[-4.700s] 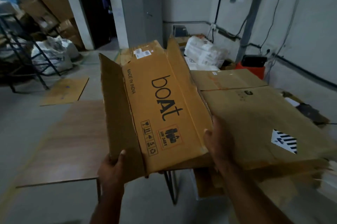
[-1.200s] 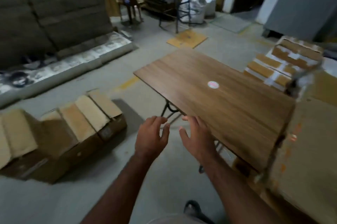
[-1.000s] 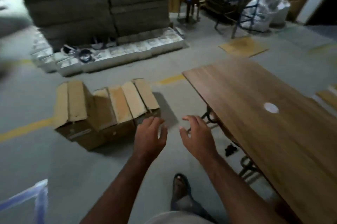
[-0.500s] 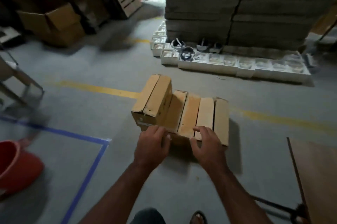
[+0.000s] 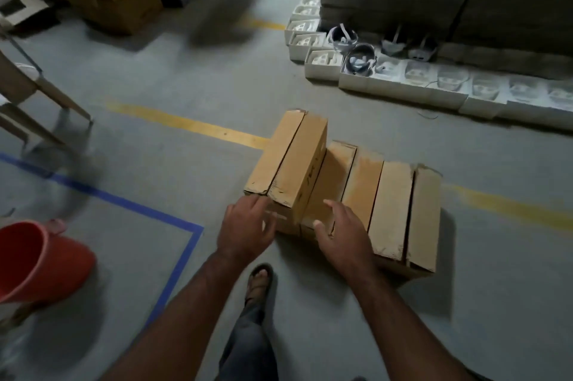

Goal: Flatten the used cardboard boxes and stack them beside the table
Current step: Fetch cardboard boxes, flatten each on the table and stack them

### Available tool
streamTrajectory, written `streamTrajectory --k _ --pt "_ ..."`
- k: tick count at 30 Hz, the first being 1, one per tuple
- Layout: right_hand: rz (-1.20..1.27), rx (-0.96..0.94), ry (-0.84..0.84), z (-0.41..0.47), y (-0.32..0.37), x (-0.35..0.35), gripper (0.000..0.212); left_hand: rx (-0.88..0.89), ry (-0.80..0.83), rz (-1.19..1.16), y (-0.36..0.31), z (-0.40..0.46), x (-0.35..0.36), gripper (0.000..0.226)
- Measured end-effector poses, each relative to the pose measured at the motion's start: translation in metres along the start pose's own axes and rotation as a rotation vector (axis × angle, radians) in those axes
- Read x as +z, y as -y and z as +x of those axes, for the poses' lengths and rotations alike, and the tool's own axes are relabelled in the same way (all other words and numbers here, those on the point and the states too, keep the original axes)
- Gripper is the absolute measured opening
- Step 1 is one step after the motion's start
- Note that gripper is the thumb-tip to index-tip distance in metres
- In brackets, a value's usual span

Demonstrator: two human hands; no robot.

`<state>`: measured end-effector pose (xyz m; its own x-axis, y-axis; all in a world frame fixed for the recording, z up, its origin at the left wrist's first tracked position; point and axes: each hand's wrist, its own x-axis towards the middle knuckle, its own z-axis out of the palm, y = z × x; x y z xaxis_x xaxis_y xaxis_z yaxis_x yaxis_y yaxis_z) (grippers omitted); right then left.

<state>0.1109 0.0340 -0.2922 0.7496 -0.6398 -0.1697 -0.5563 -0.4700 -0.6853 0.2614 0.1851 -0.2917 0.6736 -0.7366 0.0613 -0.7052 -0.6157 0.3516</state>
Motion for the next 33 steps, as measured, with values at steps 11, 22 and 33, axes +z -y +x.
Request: streamTrajectory --k 11,22,33 --pt "0.264 0.832 0.253 0.269 -0.057 0.224 0.057 -0.666 0.530 -0.255 0.242 0.232 0.214 0.055" --pt "0.572 0.887 -0.284 0.304 -0.052 0.271 0.075 -0.729 0.315 -0.882 0.244 0.253 0.229 0.053" --pt "0.593 0.807 -0.672 0.172 0.042 0.064 0.081 -0.331 0.393 -1.005 0.078 0.241 0.039 0.051"
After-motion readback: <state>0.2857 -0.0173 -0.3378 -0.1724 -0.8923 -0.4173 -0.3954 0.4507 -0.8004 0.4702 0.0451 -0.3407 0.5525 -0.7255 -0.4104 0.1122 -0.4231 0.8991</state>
